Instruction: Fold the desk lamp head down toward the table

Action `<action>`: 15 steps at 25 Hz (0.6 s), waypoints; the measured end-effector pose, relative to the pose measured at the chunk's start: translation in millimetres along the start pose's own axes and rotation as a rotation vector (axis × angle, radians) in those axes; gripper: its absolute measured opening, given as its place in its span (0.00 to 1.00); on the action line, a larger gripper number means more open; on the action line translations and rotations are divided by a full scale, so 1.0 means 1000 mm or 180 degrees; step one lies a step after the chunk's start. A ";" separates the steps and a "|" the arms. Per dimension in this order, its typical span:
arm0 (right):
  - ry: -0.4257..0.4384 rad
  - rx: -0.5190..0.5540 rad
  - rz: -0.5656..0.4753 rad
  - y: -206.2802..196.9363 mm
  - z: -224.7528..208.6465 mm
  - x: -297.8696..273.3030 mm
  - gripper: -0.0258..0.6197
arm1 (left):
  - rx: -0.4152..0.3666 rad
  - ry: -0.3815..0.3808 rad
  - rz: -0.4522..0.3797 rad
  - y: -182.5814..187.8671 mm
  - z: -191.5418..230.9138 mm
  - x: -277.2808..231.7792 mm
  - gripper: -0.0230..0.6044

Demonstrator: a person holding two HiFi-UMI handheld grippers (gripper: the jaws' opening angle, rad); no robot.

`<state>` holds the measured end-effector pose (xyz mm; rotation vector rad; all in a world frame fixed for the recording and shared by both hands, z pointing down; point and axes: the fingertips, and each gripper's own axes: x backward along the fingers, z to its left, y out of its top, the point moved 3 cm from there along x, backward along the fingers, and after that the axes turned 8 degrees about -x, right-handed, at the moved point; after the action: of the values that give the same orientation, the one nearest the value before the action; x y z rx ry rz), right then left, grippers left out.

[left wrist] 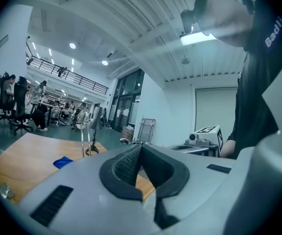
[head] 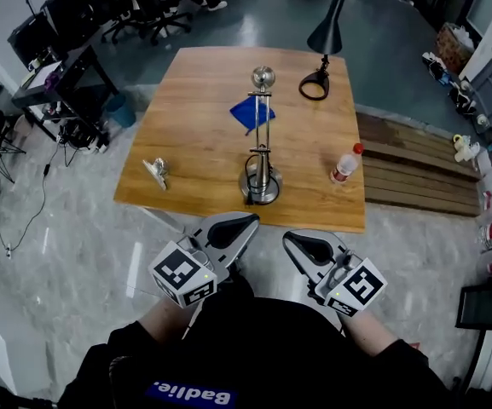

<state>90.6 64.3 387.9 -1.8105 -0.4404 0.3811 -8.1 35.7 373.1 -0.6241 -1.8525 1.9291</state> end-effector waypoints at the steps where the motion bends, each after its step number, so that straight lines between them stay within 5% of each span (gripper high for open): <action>1: -0.0040 -0.0006 0.0019 0.002 -0.007 -0.009 0.05 | 0.0006 -0.0023 -0.0010 0.000 0.012 -0.003 0.05; 15: -0.0771 -0.0026 0.0437 -0.005 -0.102 -0.111 0.09 | 0.0016 -0.0572 0.0068 -0.011 0.163 -0.047 0.05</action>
<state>41.2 -72.9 424.4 -1.8149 -0.4864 0.6994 -62.0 -124.7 390.6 -0.4843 -1.9536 2.0628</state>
